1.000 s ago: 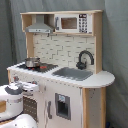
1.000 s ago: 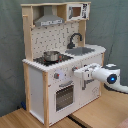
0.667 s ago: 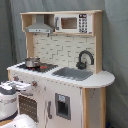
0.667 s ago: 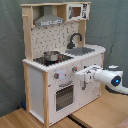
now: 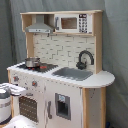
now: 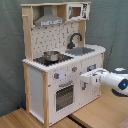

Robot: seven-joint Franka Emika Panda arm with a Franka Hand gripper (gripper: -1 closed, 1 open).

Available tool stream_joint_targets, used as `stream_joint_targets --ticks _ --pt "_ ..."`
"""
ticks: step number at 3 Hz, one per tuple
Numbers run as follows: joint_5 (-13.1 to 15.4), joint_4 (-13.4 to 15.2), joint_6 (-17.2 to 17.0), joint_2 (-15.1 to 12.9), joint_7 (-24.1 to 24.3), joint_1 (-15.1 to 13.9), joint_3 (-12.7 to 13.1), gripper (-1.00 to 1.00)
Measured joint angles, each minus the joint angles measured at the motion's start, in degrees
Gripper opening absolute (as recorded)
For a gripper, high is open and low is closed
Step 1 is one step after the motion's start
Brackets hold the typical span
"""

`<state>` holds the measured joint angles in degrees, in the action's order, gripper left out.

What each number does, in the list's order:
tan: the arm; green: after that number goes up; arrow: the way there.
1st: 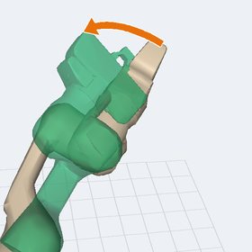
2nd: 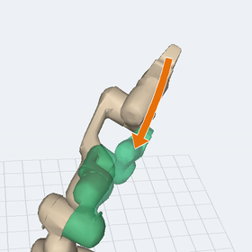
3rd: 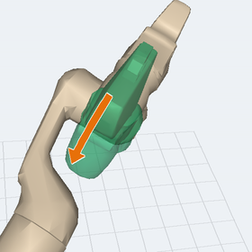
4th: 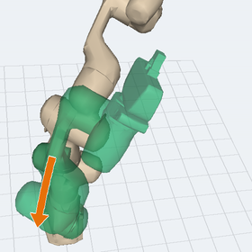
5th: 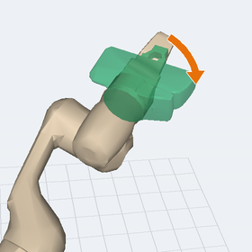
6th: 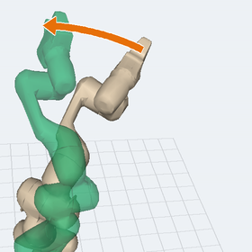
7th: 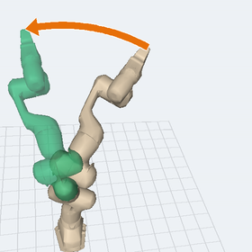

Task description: Play with the kitchen

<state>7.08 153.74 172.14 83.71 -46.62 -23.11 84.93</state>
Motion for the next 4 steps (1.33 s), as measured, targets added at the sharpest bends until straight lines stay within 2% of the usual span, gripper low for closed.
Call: stream_joint_targets --ticks 2,4 --pt "0.0 0.2 -3.3 1.0 10.7 5.1 -1.2 1.00" --pt "0.0 0.3 -4.3 1.0 24.6 6.8 1.5 1.00"
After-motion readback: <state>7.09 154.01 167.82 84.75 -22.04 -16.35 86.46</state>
